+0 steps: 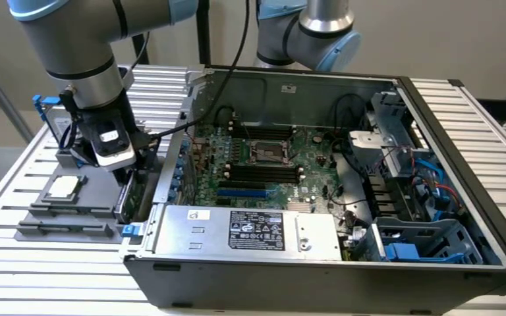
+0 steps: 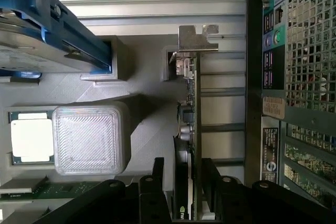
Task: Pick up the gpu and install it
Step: 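Reach for the gpu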
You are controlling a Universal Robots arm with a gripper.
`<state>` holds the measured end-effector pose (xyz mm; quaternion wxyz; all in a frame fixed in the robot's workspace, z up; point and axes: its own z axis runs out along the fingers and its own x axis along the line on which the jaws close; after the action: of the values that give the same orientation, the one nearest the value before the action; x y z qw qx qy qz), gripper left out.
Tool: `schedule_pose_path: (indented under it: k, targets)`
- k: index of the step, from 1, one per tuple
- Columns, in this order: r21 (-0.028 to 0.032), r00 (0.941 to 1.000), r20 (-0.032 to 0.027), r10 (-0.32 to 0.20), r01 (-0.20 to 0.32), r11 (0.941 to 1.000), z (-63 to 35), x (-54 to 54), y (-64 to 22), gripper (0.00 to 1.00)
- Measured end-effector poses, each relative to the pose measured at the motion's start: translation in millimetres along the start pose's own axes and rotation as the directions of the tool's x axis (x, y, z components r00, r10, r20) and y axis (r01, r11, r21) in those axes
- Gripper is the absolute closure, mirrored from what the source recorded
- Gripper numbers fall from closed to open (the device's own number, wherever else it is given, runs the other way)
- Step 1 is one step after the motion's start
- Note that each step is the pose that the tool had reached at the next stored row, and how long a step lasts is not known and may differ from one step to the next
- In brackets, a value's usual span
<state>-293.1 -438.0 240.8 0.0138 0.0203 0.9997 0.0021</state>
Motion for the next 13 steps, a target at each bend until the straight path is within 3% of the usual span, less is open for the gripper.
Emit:
schedule_pose_path:
  k: [7,8,13]
  targets:
    - [-0.0001,1.0000,0.0006,0.000,0.000,1.0000,0.1,0.0,-0.6,0.60]
    - [-0.0001,1.0000,0.0007,0.000,0.000,1.0000,0.1,-0.1,-0.6,0.67]
    - [0.0000,1.0000,0.0009,0.000,0.000,1.0000,0.0,-0.1,-0.6,0.69]
